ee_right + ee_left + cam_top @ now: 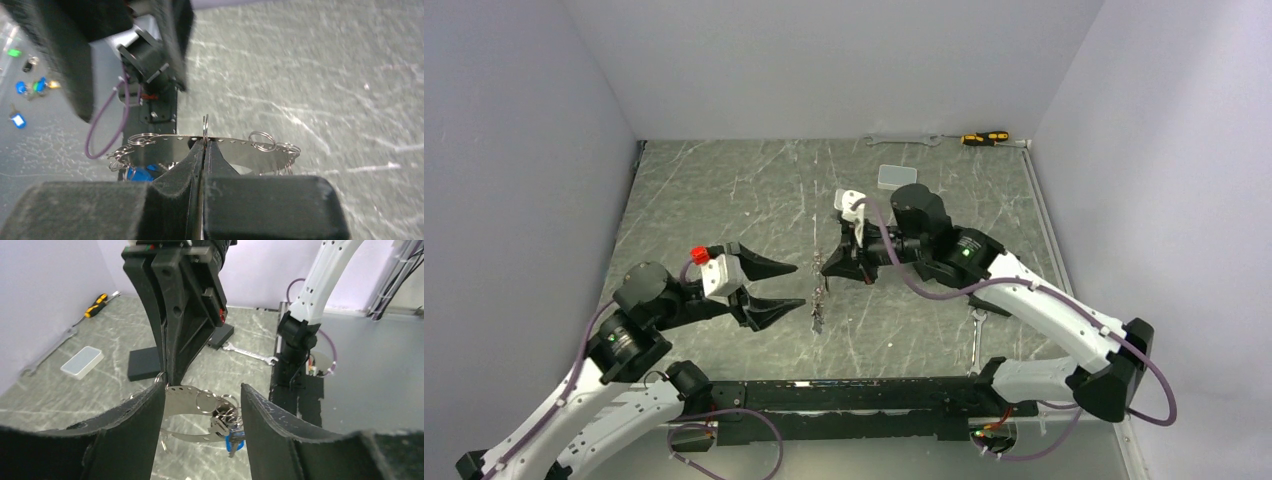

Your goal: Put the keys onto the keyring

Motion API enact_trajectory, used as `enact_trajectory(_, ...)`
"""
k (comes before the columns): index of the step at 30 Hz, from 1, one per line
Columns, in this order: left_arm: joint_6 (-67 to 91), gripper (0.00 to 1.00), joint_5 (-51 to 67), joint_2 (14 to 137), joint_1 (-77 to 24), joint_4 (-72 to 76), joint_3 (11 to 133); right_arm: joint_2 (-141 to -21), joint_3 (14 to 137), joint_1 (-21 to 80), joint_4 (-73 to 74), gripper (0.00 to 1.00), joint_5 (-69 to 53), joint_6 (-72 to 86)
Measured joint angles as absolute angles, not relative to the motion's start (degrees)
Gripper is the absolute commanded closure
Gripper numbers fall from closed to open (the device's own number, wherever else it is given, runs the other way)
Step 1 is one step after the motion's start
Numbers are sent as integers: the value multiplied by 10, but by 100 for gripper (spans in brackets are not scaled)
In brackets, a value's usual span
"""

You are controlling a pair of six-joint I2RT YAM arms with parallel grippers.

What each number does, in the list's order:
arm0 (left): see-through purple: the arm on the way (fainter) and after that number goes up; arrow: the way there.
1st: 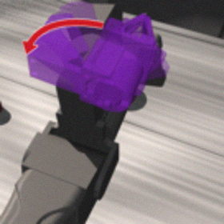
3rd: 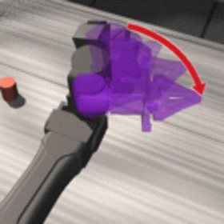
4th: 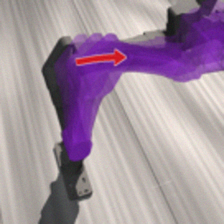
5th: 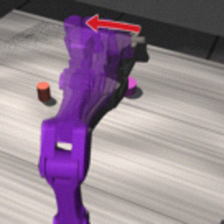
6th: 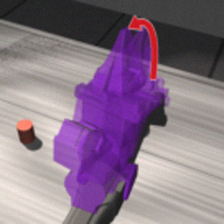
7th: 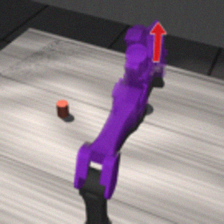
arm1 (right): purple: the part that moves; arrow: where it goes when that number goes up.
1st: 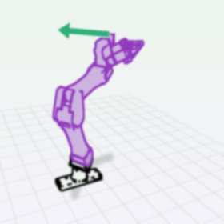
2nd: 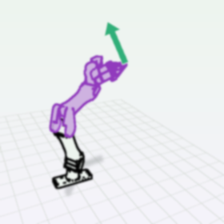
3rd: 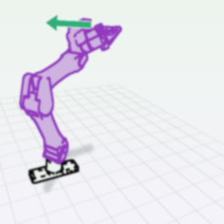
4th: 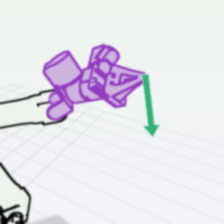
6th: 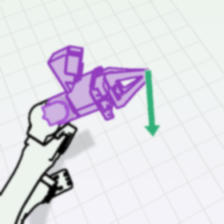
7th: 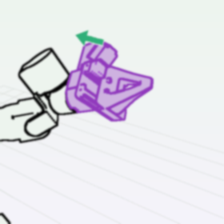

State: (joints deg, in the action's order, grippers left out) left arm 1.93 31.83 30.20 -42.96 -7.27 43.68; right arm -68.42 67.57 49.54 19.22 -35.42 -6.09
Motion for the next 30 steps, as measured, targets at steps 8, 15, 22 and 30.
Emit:
enact_trajectory(8, -74, 43, 300, 335, -430, -254, 537, -764, 783, 509, 379, 100, -209, -120)
enact_trajectory(15, -96, 47, 306, 416, -429, -290, 534, -768, 797, 547, 446, 100, -166, -161)
enact_trajectory(22, -98, 54, 347, 427, -429, -250, 521, -768, 797, 604, 478, 100, -166, -186)
enact_trajectory(30, -96, 63, 422, 474, -429, -217, 519, -753, 797, 611, 480, 100, -170, -193)
